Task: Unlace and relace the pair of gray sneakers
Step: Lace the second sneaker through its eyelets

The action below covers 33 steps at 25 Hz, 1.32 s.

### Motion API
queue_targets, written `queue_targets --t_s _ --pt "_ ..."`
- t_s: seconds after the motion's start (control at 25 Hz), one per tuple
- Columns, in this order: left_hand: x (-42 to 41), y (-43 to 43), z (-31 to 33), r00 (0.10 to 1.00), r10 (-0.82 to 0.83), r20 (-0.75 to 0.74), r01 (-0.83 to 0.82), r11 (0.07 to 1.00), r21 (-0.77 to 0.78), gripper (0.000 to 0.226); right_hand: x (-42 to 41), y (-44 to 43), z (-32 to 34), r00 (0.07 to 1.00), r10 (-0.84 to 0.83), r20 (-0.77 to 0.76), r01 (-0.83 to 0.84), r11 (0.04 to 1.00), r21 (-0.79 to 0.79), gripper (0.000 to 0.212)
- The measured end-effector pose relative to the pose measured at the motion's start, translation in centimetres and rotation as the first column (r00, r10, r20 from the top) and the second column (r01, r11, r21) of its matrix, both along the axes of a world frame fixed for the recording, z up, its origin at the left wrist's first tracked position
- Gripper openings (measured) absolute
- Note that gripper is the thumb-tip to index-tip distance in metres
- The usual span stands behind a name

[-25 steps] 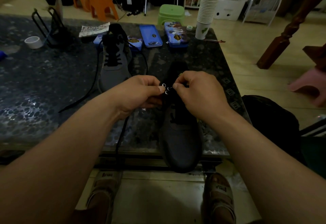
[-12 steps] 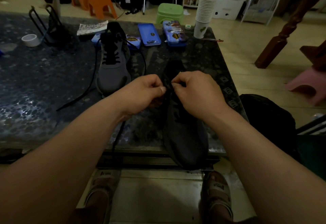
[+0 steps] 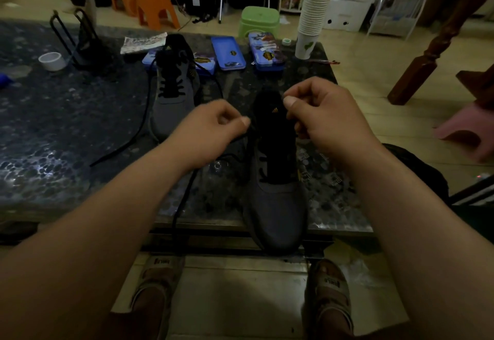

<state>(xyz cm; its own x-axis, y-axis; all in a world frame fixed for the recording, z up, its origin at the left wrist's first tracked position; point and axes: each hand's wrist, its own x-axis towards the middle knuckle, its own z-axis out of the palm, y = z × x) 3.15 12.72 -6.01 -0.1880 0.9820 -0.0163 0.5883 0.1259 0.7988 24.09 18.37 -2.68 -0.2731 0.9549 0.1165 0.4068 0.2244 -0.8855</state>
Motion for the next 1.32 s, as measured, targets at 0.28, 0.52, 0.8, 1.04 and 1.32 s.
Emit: queue_targets --t_s 0.28,0.52,0.8,1.04,1.32 --pt "0.1 -0.4 -0.5 0.968 0.122 0.219 -0.117 0.992 -0.037 0.039 -0.5 -0.3 -0.5 0.987 0.010 0.161 -0.025 0.996 0.091 0.004" --pt "0.5 0.1 0.0 0.556 0.203 0.806 -0.183 0.976 -0.120 0.020 -0.5 -0.2 -0.6 0.982 0.026 0.189 -0.047 0.993 0.106 0.003" --pt "0.3 -0.3 -1.0 0.981 -0.111 -0.160 0.105 0.994 -0.043 0.024 -1.1 -0.2 -1.0 0.987 0.008 0.159 -0.042 0.976 0.215 0.020" --pt "-0.4 -0.4 -1.3 0.991 0.064 -0.115 -0.063 0.998 0.011 0.043 -0.4 0.4 -1.2 0.980 0.034 0.195 -0.044 0.998 0.047 0.026" --pt "-2.9 -0.1 -2.1 0.944 0.258 -0.208 -0.232 0.963 0.141 0.039 0.0 0.9 -2.2 0.937 -0.030 0.348 -0.035 0.983 0.180 0.019"
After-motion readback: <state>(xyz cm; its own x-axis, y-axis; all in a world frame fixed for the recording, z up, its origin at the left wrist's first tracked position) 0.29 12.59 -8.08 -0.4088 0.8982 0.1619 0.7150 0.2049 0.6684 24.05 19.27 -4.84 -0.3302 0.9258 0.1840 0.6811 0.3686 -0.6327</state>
